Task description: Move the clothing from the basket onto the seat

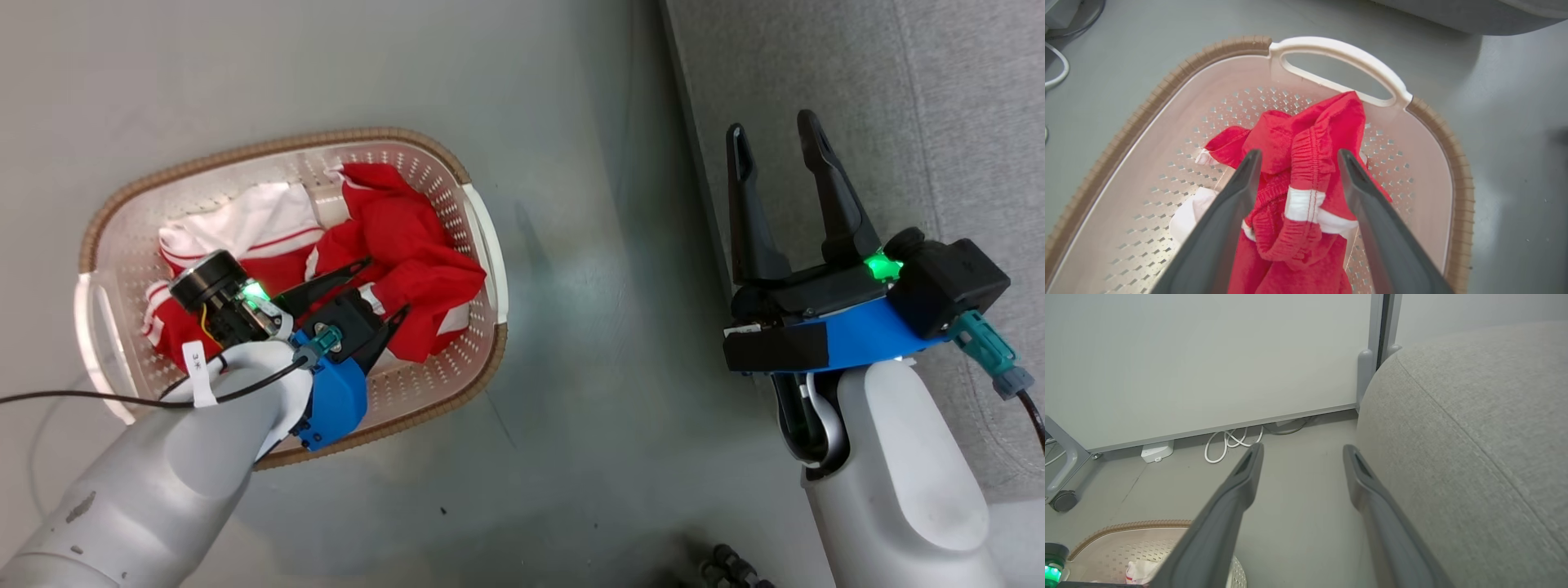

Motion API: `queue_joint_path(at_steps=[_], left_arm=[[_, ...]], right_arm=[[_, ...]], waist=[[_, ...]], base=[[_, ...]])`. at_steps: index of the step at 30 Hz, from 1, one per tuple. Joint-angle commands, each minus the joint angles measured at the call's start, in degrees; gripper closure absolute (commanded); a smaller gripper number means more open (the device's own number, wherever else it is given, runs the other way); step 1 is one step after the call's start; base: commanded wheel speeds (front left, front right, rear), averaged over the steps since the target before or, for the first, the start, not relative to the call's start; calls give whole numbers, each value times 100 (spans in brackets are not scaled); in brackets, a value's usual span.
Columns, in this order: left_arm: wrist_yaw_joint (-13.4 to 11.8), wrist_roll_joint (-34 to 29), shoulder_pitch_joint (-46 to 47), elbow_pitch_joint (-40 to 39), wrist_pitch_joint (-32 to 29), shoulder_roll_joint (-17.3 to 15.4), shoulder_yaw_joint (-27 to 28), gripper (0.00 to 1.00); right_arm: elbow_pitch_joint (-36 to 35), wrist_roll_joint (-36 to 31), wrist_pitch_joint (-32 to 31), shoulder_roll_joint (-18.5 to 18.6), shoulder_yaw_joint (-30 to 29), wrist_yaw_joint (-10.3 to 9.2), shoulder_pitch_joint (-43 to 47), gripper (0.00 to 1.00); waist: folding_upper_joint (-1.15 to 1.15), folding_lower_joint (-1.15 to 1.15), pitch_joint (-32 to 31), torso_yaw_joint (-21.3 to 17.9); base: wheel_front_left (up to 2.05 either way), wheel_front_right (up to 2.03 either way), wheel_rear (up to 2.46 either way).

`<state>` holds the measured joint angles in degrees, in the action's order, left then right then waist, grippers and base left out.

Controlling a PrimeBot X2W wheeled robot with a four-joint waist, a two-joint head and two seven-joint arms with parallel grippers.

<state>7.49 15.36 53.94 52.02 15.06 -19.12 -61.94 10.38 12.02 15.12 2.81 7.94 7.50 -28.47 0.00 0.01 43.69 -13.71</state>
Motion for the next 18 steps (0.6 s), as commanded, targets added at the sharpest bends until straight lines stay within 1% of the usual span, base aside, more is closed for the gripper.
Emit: queue_joint_path(at_steps=[1, 6, 9, 18], left_arm=[[-3, 31, 62, 43, 18, -47, -62, 0], [-3, 144, 374, 273, 18, -119, -638, 0], [-3, 207, 530, 431, 18, -159, -848, 0], [-3, 194, 879, 609, 18, -88, -1107, 0]], right_arm=[[-29, -42, 5, 14, 16, -2, -108, 0], [-85, -63, 5, 14, 11, -3, -232, 0], [-117, -102, 5, 14, 5, -3, -293, 0], [-217, -169, 5, 14, -9, -2, -457, 0]], waist=[[0, -1, 127, -24], [0, -1, 415, -57], [0, -1, 584, -62], [0, -1, 969, -25]], base=[[0, 0, 0], [0, 0, 0], [0, 0, 0], [0, 0, 0]])
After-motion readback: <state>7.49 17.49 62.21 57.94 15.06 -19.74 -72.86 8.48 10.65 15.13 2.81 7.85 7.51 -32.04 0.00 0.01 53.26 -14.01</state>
